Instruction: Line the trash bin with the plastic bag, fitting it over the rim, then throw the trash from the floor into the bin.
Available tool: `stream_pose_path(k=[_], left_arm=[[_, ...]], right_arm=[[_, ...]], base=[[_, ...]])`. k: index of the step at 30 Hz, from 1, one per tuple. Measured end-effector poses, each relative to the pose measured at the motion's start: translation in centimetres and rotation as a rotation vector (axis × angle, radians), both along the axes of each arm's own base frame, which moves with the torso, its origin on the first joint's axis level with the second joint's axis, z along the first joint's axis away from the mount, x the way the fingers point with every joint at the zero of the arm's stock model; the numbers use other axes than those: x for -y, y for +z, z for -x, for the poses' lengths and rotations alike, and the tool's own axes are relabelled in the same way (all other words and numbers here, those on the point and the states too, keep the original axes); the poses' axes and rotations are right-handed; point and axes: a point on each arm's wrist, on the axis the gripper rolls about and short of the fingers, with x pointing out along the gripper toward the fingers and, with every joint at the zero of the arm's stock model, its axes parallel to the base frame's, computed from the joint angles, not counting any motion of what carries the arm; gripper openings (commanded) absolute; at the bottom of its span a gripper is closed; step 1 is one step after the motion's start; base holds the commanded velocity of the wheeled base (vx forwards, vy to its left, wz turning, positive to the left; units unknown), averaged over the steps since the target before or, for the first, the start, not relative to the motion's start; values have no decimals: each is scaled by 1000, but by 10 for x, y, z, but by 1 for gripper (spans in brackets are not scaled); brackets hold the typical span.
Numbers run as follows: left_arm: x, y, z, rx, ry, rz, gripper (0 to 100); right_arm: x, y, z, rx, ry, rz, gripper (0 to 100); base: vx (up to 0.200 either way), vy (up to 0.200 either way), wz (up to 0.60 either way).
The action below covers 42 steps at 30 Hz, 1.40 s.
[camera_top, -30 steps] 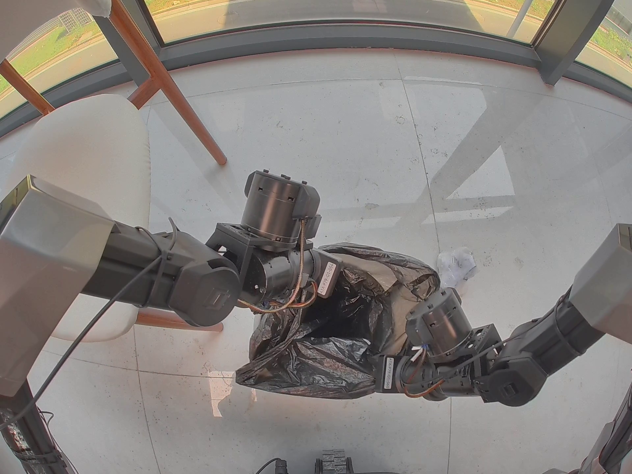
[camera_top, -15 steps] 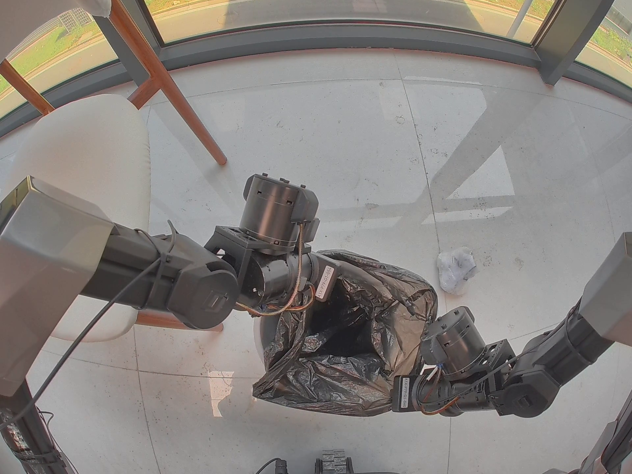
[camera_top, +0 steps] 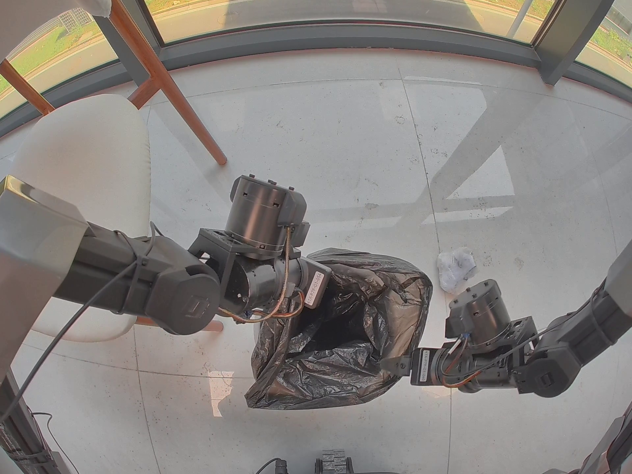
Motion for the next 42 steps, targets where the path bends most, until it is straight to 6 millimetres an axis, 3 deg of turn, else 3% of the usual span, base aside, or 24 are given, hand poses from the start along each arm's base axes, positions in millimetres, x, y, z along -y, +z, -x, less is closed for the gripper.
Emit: stream_pose_path(k=[13,23,32,33,42], left_arm=[[-24,0,-13,1,69,-9,0],[-23,-8,-21,-15,80,-12,0],[-23,-11,-20,-24,79,-16,0],[-23,-11,-20,-24,79,-16,0],[-22,-11,-20,-21,74,-12,0]], right_arm=[[11,31,4,83,-19,-59,100],[-2,28,-1,100,32,-41,100],[-19,12,-22,87,31,-20,100],[-20,11,-24,86,32,-18,0],[-25,-4,-29,67,52,21,0]], base=[[0,0,0],[0,0,0],[0,0,0],[0,0,0],[0,0,0]])
